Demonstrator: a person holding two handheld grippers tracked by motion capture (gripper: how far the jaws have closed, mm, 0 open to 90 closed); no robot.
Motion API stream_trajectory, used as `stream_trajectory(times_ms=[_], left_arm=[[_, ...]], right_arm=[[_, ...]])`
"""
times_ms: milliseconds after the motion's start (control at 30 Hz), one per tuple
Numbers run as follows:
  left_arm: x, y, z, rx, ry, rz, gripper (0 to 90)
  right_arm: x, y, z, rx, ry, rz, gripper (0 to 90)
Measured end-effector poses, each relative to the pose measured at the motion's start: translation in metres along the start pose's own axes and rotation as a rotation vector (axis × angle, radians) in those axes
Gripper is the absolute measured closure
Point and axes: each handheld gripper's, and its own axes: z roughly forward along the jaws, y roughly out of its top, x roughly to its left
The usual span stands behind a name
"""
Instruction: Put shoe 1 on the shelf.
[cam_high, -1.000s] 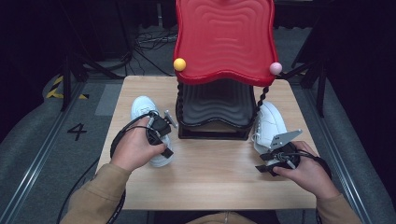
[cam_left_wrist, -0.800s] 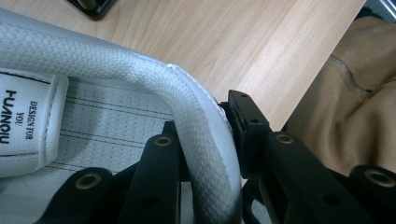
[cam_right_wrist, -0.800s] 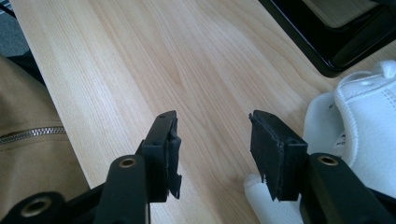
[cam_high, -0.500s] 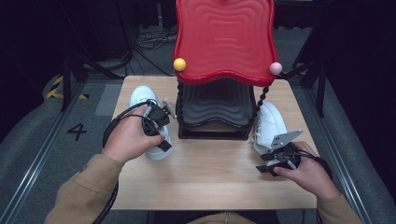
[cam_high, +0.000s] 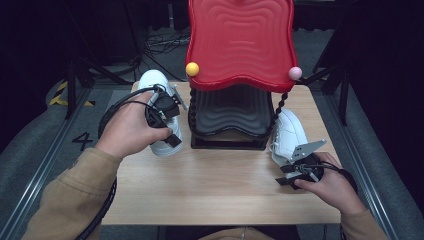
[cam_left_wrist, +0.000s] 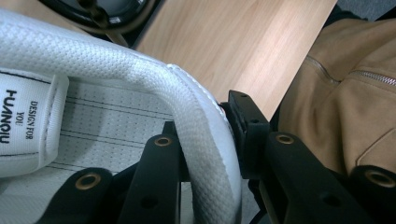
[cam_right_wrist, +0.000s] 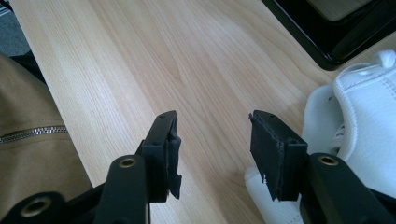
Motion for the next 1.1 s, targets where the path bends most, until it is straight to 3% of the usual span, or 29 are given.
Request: stream_trajectory(times_ms=[267,500,867,1100], left_arm=[[0.002,0.008,-0.022,-0.002,-0.008,0.016,74.3],[0.001,0.017,-0.042,0.015,0.017,0.034,74.3],[-0.004,0.031,-0.075,-0.004,0.034,0.088,74.1],[-0.002,0.043,-0.099,-0.035,0.069,0.113,73.9]], right_arm=[[0.0,-0.002,-0.001,0.002,-0.001,0.009,52.7],[0.0,-0.005,-0.002,0.003,-0.001,0.013,52.7],[-0.001,-0.008,0.002,0.014,0.003,0.024,52.7],[-0.004,-0.01,0.003,0.017,0.004,0.036,52.7]])
